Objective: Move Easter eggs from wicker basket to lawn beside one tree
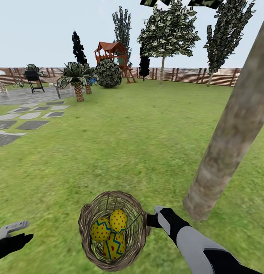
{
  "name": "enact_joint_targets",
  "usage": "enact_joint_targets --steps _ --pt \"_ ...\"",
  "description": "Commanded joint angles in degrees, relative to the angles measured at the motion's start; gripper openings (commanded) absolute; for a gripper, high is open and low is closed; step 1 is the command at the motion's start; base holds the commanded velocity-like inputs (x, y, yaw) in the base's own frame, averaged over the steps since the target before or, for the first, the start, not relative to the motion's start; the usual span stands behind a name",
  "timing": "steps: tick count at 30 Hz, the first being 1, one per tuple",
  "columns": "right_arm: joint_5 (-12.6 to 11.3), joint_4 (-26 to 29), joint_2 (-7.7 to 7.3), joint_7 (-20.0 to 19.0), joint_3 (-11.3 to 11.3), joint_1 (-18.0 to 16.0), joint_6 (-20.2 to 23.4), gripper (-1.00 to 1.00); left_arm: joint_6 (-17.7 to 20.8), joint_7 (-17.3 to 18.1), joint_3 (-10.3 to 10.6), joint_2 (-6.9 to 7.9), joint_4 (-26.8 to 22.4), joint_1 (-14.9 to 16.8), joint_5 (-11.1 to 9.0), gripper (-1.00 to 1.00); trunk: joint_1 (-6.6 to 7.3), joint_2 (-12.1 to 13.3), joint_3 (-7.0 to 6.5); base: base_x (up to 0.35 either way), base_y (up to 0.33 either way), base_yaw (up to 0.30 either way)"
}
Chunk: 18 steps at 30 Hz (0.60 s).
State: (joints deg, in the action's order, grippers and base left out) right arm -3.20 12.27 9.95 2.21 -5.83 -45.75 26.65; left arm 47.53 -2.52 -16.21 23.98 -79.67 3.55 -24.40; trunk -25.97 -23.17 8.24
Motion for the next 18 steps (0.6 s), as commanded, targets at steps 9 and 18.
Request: enact_joint_targets --steps 9,18 --pt "-0.85 0.13 0.05 0.25 -0.65 -0.04 0.25 -1.00 -0.65 -0.04 -0.05 0.02 -0.47 -0.04 -0.48 1.00 -2.01 -3.76 1.74 0.000 0.000 0.000" --pt "-0.79 0.14 0.05 0.25 -0.68 -0.04 0.25 -1.00 -0.95 -0.03 -0.05 -0.07 -0.58 -0.04 -0.48 1.00 -3.99 -7.37 3.36 0.000 0.000 0.000"
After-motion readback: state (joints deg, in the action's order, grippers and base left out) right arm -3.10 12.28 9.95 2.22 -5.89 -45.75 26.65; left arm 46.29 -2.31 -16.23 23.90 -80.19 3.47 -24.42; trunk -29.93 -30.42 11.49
